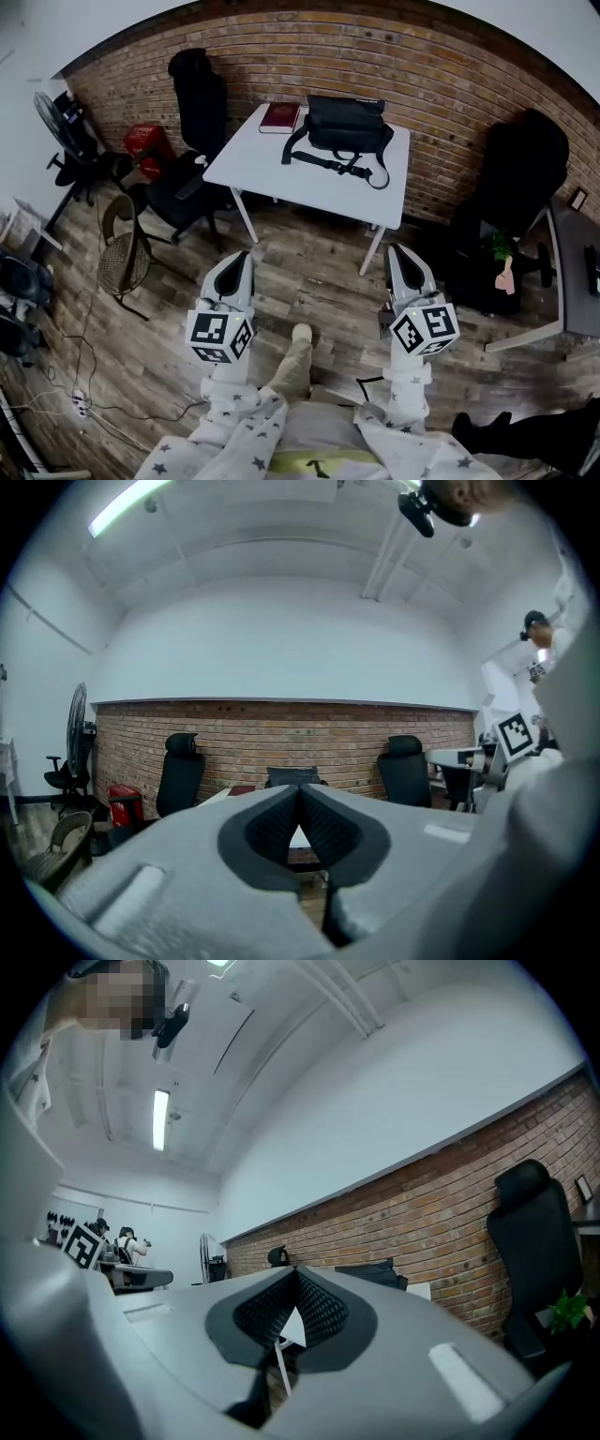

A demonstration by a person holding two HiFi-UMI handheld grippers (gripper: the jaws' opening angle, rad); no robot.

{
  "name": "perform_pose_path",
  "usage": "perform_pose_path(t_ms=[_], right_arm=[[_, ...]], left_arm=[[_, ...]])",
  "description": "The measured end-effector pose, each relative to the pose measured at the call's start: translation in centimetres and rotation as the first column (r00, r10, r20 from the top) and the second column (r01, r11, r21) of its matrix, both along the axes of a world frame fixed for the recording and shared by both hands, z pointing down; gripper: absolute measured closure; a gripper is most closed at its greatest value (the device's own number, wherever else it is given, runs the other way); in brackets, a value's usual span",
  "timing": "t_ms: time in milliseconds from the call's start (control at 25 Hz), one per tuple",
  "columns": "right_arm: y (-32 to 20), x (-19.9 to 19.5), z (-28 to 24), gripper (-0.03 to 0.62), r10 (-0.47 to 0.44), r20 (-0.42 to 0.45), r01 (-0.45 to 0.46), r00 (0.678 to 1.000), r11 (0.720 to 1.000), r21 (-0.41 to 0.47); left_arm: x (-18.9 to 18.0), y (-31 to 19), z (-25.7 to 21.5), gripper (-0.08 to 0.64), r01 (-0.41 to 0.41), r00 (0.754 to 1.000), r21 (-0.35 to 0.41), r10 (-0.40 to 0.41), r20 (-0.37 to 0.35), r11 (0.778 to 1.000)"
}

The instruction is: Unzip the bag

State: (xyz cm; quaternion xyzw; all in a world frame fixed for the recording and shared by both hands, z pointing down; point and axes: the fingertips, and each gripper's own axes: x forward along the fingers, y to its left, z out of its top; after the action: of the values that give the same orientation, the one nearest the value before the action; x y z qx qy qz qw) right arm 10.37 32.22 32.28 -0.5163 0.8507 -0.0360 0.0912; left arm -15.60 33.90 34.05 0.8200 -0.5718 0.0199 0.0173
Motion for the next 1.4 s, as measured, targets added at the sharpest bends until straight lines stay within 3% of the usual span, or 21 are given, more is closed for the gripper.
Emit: perform_pose_path(t_ms=[280, 1000, 1400], right_arm=[[-6.0, 0.1, 1.2, 0.583, 0.006, -0.003, -0.006, 1.0, 1.0, -0.016], [-27.5, -1.1, 2.0, 0.583, 0.049, 0.028, -0.047, 0.998, 0.998, -0.046], [-33.8, -1.9, 3.7, 0.583, 0.079, 0.003, -0.078, 0.997, 0.993, -0.09]], left_arm=[[0.2, -6.4, 1.0, 0.561, -0.01, 1.0, -0.013, 0.009, -0.013, 1.0], [-0.3, -29.4, 1.7, 0.561, -0.094, 0.995, -0.044, 0.093, -0.03, 0.995], [0.2, -36.8, 2.5, 0.561, -0.15, 0.988, -0.062, 0.148, -0.038, 0.987]])
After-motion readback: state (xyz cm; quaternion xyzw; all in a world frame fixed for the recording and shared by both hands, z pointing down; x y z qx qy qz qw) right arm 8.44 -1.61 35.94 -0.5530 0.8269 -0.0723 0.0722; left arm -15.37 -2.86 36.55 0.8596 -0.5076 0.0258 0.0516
